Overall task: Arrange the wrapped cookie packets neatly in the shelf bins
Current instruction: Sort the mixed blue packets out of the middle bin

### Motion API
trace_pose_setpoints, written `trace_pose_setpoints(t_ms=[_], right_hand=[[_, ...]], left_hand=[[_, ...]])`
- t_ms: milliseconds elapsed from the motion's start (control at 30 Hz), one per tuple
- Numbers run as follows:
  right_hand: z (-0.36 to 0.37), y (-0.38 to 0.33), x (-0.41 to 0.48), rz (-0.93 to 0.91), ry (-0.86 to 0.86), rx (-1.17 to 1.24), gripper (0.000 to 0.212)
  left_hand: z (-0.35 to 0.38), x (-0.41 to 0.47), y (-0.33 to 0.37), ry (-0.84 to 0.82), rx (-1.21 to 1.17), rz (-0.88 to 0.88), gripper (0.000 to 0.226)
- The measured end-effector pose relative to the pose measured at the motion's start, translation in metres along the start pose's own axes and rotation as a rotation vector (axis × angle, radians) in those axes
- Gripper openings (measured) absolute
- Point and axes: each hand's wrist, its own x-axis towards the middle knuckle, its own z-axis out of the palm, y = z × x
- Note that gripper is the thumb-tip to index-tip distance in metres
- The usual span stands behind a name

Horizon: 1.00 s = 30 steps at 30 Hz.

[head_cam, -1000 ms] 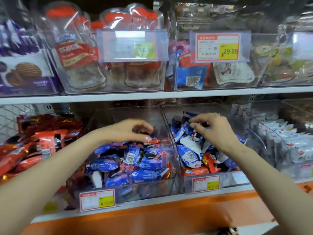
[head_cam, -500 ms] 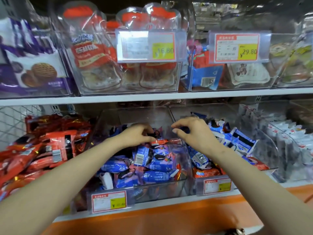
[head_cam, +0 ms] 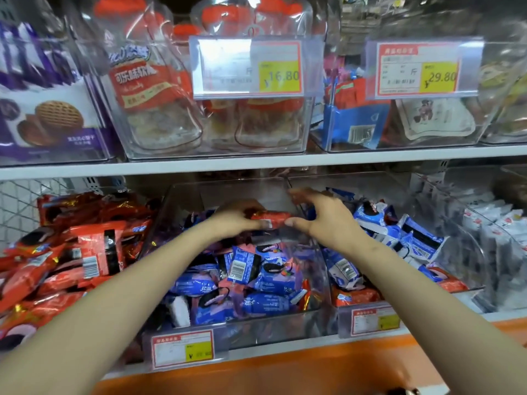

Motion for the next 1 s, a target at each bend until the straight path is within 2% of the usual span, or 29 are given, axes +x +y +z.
trace_pose_setpoints(t_ms=[67,100,267,333,467,533,667,767,867,1000], right_hand=[[0.003,0.0,0.001,-0.029,-0.042,0.006,0.063],[0.004,-0.001,0.0,-0.04,-0.052,0.013,0.06],[0.004,-0.011,-0.003,-0.086,0.05,0.0,0.022],[-0.001,-0.013,-0.003,-0.038,0.127,-0.017,0.023],[-0.012,-0.01,-0.006,0.079,0.255,0.084,0.025],[-0.012,-0.008,-0.01,0.085,0.244,0.112,0.025],[-0.01,-0.007,-0.017,0.076,0.179,0.138,0.027],[-0.011,-0.007,-0.02,0.067,0.16,0.141,0.028],[-0.012,-0.007,-0.022,0.054,0.165,0.136,0.029],[-0.015,-0.007,-0.024,0.046,0.176,0.135,0.029]], left_hand=[[-0.015,-0.016,0.012,-0.035,-0.14,0.1,0.027],[-0.02,-0.022,0.016,-0.039,-0.163,0.133,0.026],[-0.026,-0.038,0.022,0.025,-0.247,0.145,0.03],[-0.027,-0.044,0.019,-0.101,-0.306,0.072,0.037],[-0.02,-0.06,0.019,-0.638,0.06,0.034,0.079],[-0.006,-0.067,0.023,-0.717,0.186,0.084,0.09],[0.009,-0.071,0.027,-0.517,0.22,0.181,0.081],[0.008,-0.069,0.027,-0.45,0.211,0.185,0.068],[0.013,-0.066,0.029,-0.378,0.36,0.199,0.064],[0.019,-0.056,0.022,-0.077,0.568,0.235,0.067]])
